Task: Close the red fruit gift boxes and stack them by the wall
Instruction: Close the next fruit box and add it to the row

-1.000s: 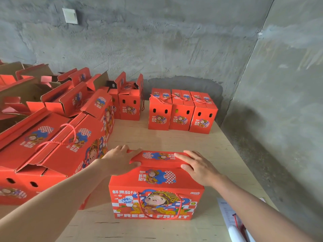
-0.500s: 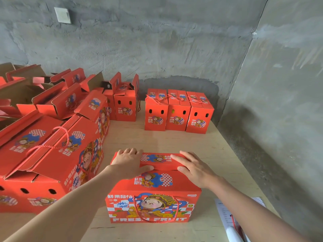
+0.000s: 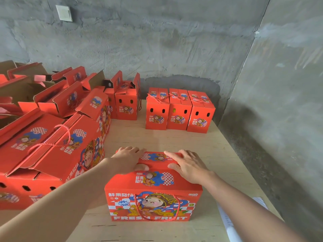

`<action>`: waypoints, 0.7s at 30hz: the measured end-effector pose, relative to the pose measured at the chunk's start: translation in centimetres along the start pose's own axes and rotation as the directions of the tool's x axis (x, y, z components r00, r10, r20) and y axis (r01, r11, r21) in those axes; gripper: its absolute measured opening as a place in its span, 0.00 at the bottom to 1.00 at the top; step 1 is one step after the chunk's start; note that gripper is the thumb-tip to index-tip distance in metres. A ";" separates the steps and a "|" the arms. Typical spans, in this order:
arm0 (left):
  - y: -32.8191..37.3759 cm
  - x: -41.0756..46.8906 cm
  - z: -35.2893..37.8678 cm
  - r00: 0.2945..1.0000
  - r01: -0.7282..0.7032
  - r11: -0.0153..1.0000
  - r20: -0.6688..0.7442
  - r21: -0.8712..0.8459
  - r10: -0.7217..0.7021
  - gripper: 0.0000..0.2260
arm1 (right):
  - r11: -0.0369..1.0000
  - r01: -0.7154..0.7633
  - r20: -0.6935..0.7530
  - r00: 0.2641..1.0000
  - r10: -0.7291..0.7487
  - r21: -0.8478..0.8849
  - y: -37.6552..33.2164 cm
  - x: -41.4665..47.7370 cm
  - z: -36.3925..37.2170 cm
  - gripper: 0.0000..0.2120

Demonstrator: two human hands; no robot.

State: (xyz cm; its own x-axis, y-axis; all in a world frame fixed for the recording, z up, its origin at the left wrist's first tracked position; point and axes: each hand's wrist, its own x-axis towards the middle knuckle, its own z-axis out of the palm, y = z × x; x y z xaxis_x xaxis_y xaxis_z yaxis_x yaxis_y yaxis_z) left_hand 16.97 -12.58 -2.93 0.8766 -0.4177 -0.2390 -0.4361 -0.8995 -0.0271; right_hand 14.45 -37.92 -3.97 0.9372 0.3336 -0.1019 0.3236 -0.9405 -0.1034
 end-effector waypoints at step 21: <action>-2.6 -0.4 1.8 0.994 -0.087 0.996 -0.062 -0.023 0.085 0.43 | 0.998 0.047 0.057 0.997 -0.049 0.031 0.6 0.3 0.3 0.29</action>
State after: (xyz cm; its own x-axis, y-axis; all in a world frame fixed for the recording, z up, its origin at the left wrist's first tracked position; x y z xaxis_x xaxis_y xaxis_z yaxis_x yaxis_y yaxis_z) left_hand 17.34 -9.86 -4.50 0.8470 -0.5002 -0.1798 -0.5059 -0.8625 0.0163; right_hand 14.87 -38.33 -4.39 0.9114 0.3822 -0.1525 0.3630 -0.9213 -0.1390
